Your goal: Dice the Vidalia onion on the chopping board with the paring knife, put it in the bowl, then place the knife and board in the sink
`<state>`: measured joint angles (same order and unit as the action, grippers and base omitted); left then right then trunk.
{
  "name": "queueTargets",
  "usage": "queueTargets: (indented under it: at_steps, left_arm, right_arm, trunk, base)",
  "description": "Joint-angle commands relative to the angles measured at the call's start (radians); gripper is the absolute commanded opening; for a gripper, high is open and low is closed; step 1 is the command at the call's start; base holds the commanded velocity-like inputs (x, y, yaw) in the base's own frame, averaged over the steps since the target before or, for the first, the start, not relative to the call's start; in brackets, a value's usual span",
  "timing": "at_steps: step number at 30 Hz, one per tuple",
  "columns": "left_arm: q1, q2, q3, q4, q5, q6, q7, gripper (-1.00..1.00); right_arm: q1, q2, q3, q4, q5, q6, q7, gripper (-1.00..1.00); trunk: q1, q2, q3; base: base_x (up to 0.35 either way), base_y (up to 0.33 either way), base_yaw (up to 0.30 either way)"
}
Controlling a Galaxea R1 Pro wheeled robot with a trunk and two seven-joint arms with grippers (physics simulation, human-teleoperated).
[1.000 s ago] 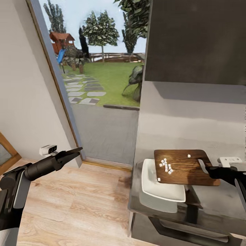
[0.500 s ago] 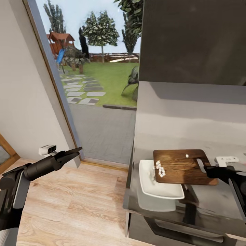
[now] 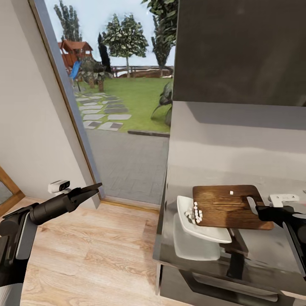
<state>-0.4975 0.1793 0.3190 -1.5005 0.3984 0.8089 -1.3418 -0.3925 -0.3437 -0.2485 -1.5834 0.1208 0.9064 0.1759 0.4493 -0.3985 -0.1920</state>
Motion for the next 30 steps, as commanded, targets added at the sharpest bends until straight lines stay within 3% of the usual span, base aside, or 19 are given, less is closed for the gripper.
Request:
queueTargets:
  at_steps: [1,30]
  left_arm:
    - [-0.001,0.0,0.0,0.0,0.002,0.01,-0.002,1.0]
    - [-0.001,0.0,0.0,0.0,0.002,0.01,-0.002,1.0]
  right_arm:
    - [0.0,0.0,0.0,0.011,0.01,0.004,0.01,-1.0]
    - [0.0,0.0,-0.002,0.011,0.008,0.003,0.017,-1.0]
  trunk:
    - [0.001,-0.002,-0.002]
    - [0.001,-0.002,0.035]
  base:
    - [0.0,0.0,0.0]
    - [0.0,0.0,0.0]
